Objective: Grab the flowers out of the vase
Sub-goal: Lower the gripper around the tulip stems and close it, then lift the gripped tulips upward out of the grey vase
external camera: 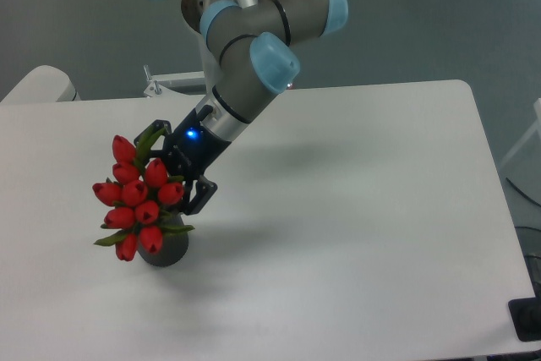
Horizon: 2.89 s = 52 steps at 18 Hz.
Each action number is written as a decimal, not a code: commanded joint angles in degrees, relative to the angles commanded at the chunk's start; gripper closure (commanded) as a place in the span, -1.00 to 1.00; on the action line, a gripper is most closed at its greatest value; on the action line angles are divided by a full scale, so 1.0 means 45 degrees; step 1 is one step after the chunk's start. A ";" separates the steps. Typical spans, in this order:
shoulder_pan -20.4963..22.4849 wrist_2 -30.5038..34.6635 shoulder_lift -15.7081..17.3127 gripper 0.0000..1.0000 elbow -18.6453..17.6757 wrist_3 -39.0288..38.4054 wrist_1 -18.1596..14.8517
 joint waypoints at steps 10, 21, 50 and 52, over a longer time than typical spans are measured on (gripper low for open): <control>-0.0059 -0.0527 -0.0156 -1.00 0.0215 -0.0098 -0.0020; -0.0039 -0.0528 -0.0235 -0.98 0.0079 0.0019 0.0000; 0.0605 -0.0799 0.0331 0.42 0.0039 0.0118 0.0039; 0.0664 -0.1131 0.0468 0.42 0.0117 -0.0369 0.0058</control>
